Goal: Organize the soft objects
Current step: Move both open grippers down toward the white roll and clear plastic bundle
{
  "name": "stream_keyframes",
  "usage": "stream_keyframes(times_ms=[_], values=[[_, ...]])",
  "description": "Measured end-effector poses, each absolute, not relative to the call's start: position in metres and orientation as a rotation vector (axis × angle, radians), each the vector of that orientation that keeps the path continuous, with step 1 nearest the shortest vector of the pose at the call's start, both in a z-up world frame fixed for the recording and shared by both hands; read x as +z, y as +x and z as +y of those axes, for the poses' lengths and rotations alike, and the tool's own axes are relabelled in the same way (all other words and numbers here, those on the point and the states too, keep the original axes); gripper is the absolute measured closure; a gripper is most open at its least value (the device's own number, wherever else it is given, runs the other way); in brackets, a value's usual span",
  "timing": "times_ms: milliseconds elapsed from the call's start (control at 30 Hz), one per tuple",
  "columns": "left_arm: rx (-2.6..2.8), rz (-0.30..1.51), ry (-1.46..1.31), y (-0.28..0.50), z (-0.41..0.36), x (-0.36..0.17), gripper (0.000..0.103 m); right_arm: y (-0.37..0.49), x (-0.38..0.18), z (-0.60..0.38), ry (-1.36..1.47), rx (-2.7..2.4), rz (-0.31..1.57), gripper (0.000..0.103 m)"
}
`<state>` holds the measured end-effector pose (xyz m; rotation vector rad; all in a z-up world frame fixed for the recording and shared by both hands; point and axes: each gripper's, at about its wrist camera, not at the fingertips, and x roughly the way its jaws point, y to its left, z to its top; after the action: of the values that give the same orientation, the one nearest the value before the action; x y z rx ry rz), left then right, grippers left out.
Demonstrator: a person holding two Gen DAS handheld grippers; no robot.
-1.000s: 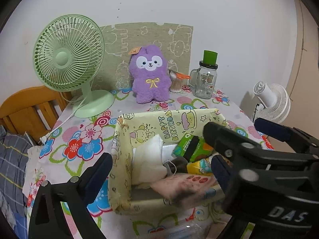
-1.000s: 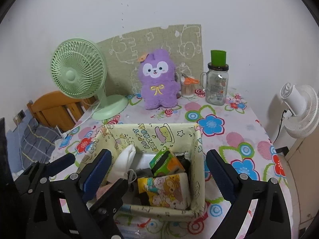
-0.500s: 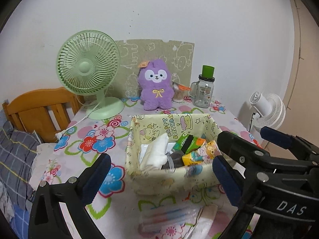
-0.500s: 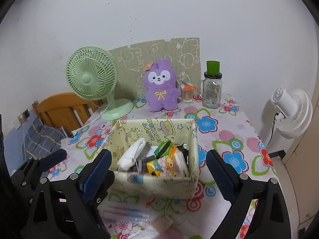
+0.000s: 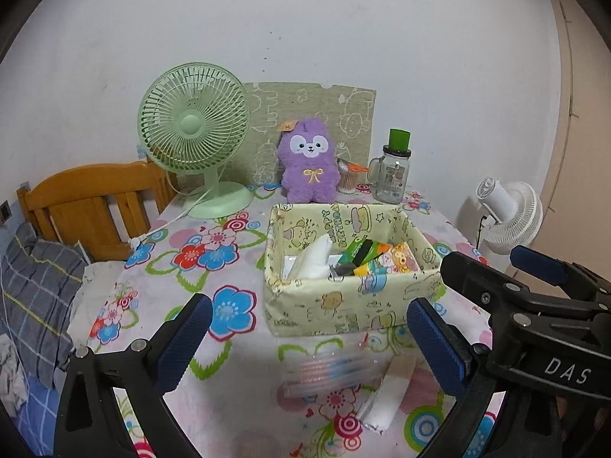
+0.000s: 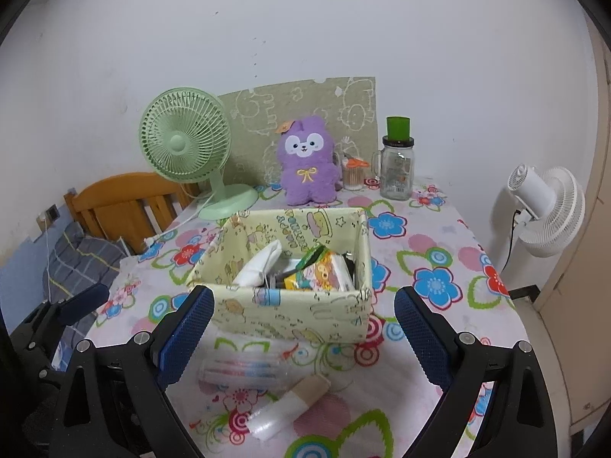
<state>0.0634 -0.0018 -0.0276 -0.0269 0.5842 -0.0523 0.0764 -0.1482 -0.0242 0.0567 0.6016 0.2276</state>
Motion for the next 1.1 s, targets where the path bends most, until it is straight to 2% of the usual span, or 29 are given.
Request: stream_keyframes(times_ms=[500, 1100], values=[[-0.066, 0.612, -0.030, 0.047, -0.003, -0.048, 0.000, 0.056, -0.044, -0.145, 0.053, 0.217, 0.623, 0.006], [-0.058, 0.673, -0.014, 0.055, 0.000, -0.079, 0.000, 0.066, -0.080, -0.139, 0.055, 0.219, 0.706, 0.015]])
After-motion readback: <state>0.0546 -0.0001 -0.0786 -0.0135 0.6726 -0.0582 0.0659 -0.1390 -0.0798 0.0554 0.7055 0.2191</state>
